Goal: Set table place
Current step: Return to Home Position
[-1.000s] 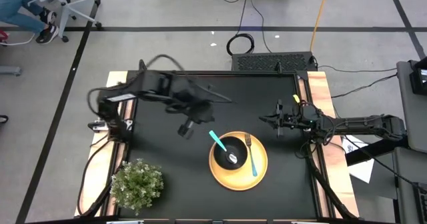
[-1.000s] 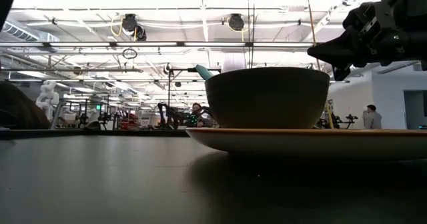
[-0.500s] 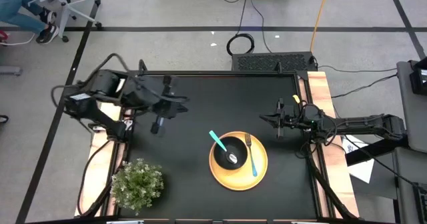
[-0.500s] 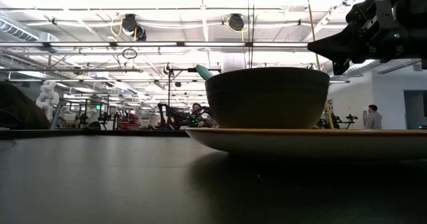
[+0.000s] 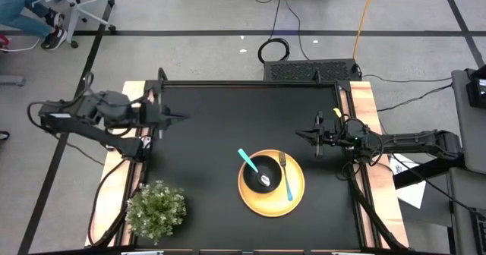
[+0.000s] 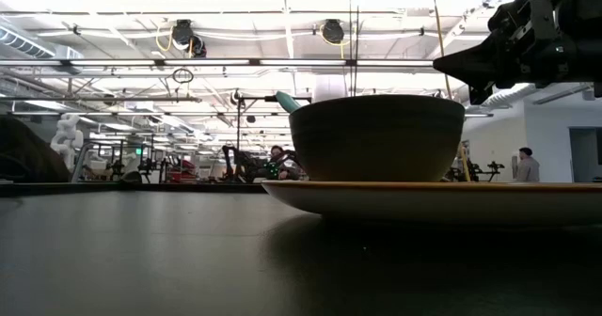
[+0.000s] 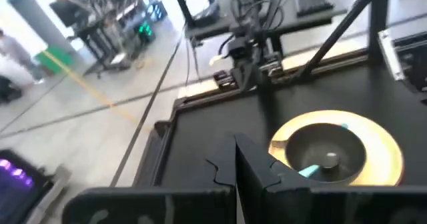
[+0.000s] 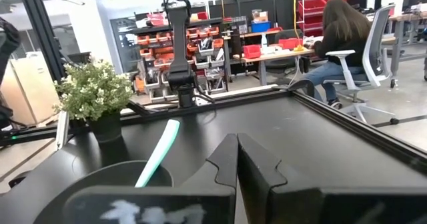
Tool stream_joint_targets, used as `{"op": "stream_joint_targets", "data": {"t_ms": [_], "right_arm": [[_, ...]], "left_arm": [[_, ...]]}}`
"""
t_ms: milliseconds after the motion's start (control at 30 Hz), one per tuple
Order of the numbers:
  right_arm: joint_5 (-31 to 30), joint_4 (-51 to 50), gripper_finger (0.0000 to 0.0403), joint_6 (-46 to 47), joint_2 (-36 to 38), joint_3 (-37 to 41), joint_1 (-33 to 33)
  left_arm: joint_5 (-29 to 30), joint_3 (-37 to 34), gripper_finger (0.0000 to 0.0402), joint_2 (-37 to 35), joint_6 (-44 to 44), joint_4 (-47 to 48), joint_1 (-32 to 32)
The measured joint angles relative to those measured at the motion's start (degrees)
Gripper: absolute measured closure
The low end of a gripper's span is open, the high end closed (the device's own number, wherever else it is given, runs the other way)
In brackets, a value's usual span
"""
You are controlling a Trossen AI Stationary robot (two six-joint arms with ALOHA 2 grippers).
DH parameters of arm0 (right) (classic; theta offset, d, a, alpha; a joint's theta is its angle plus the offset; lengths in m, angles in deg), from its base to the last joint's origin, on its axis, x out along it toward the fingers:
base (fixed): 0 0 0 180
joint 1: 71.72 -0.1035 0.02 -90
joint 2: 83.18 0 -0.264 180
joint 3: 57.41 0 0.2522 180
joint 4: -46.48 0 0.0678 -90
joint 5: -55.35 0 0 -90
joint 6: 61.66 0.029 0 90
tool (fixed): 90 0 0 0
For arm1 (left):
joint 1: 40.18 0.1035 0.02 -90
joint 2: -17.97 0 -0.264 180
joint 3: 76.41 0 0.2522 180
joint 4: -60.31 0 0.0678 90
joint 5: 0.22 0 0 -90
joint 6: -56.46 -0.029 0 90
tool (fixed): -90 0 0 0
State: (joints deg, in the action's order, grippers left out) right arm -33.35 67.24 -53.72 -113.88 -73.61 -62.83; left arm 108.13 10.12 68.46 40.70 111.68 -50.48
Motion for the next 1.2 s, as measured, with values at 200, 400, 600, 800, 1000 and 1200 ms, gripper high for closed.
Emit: {"op": "stream_joint_targets", "data": {"t_ms": [200,400,600,800,1000,1200], "right_arm": [[-0.01,0.0,0.0403,-0.29,-0.01,0.0,0.0],[0.0,0.47,0.0403,-1.56,-0.02,-0.02,0.0],[-0.02,1.09,0.0403,-1.61,0.0,0.0,0.0],[0.0,1.31,0.0403,-1.59,-0.01,0.0,0.0],[1.81,1.76,0.0403,-3.23,-0.02,-0.02,0.0],[1.79,5.83,0.0403,-6.3,0.0,-0.63,0.17]], "left_arm": [[-0.91,-14.78,0.0401,-10.32,2.97,-10.26,1.35],[-16.33,-25.76,0.0401,-14.74,-1.2,-17.68,2.99],[-17.39,-34.32,0.0401,-14.94,-1.76,-28.8,8.09],[-22.91,-35.69,0.0401,-17.4,-0.19,-34.1,14.97],[-29.5,-35.69,0.0401,-17.64,2.65,-33.22,21.67],[-31.18,-35.6,0.0401,-15.99,3.49,-35.76,26.58]]}}
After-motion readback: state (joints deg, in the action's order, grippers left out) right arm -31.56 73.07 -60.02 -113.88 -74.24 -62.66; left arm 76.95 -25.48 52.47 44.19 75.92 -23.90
